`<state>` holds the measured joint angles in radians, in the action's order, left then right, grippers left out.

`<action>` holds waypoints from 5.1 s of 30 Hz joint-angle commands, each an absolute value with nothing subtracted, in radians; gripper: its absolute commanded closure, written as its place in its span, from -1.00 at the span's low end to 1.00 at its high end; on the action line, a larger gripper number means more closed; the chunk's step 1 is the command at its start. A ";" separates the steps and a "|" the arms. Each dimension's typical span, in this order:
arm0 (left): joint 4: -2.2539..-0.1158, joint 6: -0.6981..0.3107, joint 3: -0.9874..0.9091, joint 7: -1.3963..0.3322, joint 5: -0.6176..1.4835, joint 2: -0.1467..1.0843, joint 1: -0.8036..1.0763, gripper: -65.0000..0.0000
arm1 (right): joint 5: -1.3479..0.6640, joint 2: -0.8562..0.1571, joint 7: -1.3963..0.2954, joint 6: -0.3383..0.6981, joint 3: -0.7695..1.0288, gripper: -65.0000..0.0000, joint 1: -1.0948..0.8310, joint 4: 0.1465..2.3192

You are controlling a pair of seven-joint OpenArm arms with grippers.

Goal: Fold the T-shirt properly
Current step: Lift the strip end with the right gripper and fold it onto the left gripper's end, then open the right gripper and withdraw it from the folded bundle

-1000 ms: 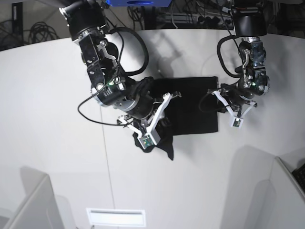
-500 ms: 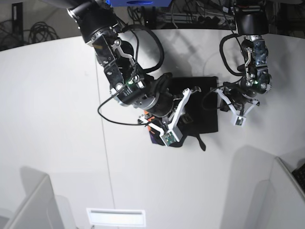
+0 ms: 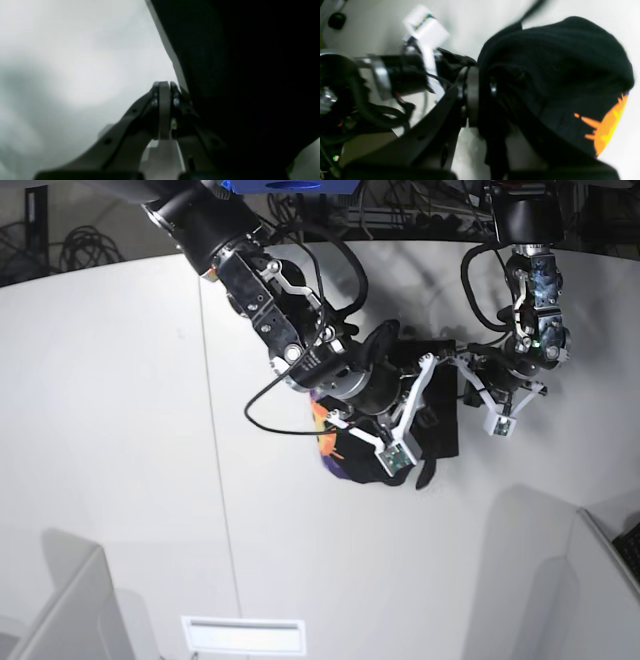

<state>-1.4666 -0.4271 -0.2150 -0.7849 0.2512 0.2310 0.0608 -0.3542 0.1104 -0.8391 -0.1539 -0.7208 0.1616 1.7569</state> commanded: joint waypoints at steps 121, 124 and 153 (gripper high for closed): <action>-1.871 -0.427 -0.694 -0.843 0.687 0.185 0.384 1.00 | -0.702 -0.288 -0.622 -0.225 -0.418 1.00 0.133 1.801; -1.868 -0.427 -0.677 -0.843 0.690 0.180 0.377 1.00 | -0.702 -0.323 -0.622 -0.225 -0.306 1.00 0.045 1.862; -1.583 -0.423 -0.535 -0.843 0.780 0.140 0.133 -0.81 | -0.702 -0.351 -0.622 -0.223 -0.070 1.00 -0.197 1.911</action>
